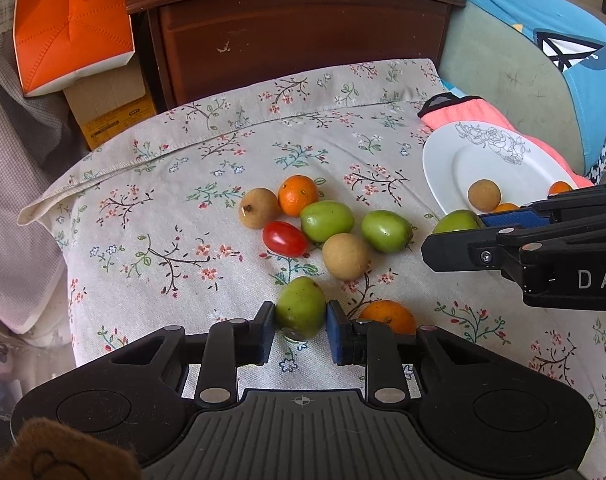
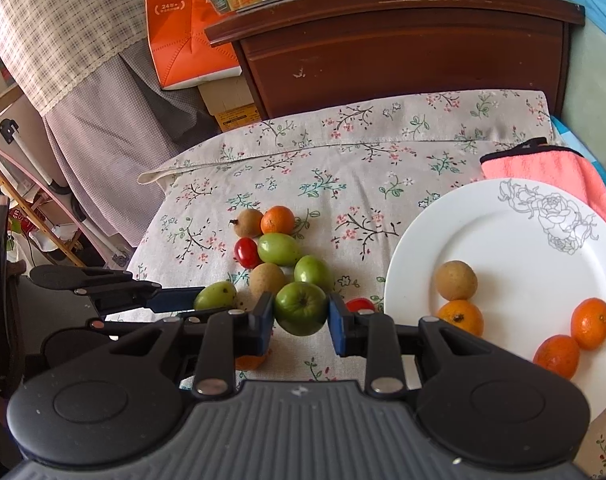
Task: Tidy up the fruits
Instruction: 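Carry both green apples onto the white plate and open both grippers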
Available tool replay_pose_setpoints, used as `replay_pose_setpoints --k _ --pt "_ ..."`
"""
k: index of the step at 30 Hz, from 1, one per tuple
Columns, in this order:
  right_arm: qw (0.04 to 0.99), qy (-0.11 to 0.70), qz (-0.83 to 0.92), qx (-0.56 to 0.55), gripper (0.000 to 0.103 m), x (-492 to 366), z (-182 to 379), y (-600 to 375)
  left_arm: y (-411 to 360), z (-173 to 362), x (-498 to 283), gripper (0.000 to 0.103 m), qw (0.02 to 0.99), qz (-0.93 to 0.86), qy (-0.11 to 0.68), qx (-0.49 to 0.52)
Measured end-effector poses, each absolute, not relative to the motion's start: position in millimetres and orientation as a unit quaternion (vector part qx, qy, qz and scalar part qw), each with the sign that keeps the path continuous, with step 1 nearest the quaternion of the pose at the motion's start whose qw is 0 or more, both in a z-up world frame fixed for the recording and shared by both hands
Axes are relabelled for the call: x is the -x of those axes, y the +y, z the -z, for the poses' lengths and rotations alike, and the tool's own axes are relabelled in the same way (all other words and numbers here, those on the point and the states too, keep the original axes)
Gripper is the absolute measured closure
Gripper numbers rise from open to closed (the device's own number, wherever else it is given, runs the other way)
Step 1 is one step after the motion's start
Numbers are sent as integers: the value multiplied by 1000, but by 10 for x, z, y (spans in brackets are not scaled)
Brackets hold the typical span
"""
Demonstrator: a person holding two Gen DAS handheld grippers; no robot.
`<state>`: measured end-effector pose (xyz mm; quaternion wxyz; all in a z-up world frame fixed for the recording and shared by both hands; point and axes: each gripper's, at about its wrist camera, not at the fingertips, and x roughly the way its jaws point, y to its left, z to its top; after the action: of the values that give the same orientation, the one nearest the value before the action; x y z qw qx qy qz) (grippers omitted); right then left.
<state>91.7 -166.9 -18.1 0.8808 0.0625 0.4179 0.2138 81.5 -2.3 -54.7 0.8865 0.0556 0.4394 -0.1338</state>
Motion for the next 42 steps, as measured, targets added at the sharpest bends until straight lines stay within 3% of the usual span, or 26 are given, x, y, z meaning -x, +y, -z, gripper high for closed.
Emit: replay_pose_setpoints --k 9,24,29,42 --pt "887 403 -213 -75 74 -895 65 -1813 -2 262 -832 79 902 129 411 -12" --pt "922 329 -132 -159 74 -955 -415 -2704 -599 -200 -901 78 914 205 350 6" --pt "924 321 -97 -181 74 -956 -447 -2964 -795 -200 -999 78 912 221 345 9" --pt "890 390 -37 -235 74 -1048 -20 -3155 -1412 159 -925 79 892 273 358 -42"
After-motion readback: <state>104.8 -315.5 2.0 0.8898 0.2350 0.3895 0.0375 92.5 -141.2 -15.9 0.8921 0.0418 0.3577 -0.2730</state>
